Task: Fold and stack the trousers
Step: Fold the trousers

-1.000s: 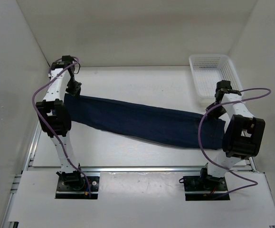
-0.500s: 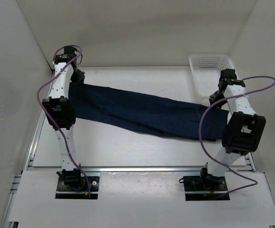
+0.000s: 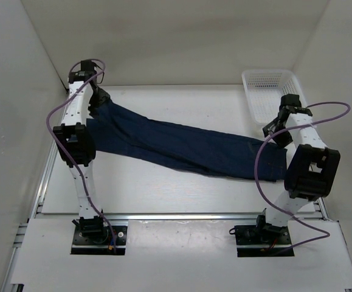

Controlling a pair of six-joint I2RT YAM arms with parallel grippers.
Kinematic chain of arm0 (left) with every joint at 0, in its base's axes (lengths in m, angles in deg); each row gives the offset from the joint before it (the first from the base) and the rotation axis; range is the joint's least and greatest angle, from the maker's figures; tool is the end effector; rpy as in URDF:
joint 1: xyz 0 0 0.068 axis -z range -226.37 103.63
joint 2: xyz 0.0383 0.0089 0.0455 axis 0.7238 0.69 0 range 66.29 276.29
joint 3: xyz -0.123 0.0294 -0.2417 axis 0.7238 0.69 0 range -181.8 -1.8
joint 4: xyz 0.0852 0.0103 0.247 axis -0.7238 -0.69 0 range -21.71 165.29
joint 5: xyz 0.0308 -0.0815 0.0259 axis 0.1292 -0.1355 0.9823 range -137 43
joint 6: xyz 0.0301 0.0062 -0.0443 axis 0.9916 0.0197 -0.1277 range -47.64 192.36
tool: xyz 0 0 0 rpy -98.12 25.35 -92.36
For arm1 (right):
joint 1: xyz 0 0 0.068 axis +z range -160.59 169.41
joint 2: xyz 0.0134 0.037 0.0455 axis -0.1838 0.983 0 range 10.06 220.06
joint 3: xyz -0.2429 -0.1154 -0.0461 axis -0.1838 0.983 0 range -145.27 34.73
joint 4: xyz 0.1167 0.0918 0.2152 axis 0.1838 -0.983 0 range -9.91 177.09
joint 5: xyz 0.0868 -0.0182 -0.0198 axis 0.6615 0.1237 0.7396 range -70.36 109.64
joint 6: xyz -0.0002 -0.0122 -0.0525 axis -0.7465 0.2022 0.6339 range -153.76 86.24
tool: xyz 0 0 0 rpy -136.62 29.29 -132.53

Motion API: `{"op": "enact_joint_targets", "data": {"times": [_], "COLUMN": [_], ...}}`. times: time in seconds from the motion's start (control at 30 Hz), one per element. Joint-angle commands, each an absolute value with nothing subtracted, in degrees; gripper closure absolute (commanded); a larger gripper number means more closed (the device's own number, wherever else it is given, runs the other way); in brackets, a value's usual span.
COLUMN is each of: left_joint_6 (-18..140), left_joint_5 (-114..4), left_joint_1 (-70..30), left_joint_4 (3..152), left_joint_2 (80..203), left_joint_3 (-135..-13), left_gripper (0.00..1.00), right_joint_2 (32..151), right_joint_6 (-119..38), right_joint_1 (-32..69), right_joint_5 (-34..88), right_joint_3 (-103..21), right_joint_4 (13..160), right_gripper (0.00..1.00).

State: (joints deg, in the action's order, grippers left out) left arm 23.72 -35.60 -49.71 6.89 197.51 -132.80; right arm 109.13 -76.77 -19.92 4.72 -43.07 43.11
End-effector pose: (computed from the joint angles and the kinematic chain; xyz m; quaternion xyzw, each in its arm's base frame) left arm 0.4777 0.0349 0.2698 -0.4450 0.8708 0.0189 0.2080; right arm 0.3509 -0.0669 0.2429 0.4521 0.8570 -0.0598 0.2401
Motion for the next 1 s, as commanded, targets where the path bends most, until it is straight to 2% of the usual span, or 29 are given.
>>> {"op": "enact_joint_targets", "data": {"times": [0.0,0.07,0.1,0.13,0.17,0.2,0.3,0.33,0.43,0.47,0.53,0.57,0.67,0.77,0.93,0.97], "left_joint_6": [30.7,33.2,35.9,37.8,39.5,41.5,43.2,43.2,43.2,43.2,43.2,43.2,43.2,42.7,42.0,42.0], "left_joint_5": [-33.9,-33.4,-35.8,-37.8,-39.7,-42.2,-42.8,-42.8,-44.9,-45.5,-47.4,-47.4,-48.2,-48.2,-47.6,-47.6], "left_joint_1": [-51.0,-52.1,-53.8,-54.5,-55.2,-55.2,-55.9,-55.9,-55.9,-55.9,-55.9,-55.9,-55.2,-55.2,-54.7,-54.7], "left_joint_4": [9.3,10.5,11.7,12.3,12.3,11.7,8.1,8.1,11.0,11.9,12.5,12.5,11.8,11.8,12.9,12.9], "left_joint_2": [189.5,188.9,189.5,190.4,193.4,195.5,203.1,204.3,205.4,206.0,208.1,208.8,211.0,212.4,213.4,214.0], "left_joint_3": [-132.7,-130.7,-129.9,-129.9,-131.5,-133.2,-141.9,-143.1,-141.0,-141.0,-142.8,-143.7,-145.1,-145.1,-144.4,-144.4], "left_gripper": [0.37,0.88,0.89,0.89,0.82,0.57,0.43,0.43,0.54,0.53,0.47,0.35,0.27,0.27,0.39,0.43], "right_joint_2": [103.5,101.3,100.5,99.9,98.6,98.0,95.5,94.8,91.4,90.7,88.7,88.1,86.7,86.2,85.7,85.6], "right_joint_6": [-75.9,-75.2,-75.2,-74.4,-73.8,-73.8,-72.5,-71.7,-70.4,-69.9,-69.9,-69.4,-69.4,-68.8,-68.8,-68.8], "right_joint_1": [-20.0,-20.0,-20.0,-20.0,-20.0,-20.0,-20.0,-20.0,-20.0,-20.0,-20.0,-20.0,-20.0,-20.0,-20.0,-20.0], "right_joint_5": [4.6,4.6,4.6,5.4,5.4,6.4,7.9,7.9,8.4,8.4,8.4,8.4,8.4,8.4,8.4,8.4], "right_joint_3": [-40.2,-38.5,-37.0,-36.5,-36.5,-35.7,-35.1,-34.6,-33.4,-33.4,-32.0,-32.0,-30.8,-30.3,-30.3,-30.3], "right_joint_4": [43.5,44.0,44.0,44.0,44.0,44.0,43.5,43.5,41.5,41.5,40.8,40.2,39.5,39.5,38.9,38.9], "right_gripper": [0.31,0.32,0.32,0.32,0.32,0.32,0.33,0.33,0.36,0.36,0.36,0.36,0.36,0.36,0.36,0.36]}}
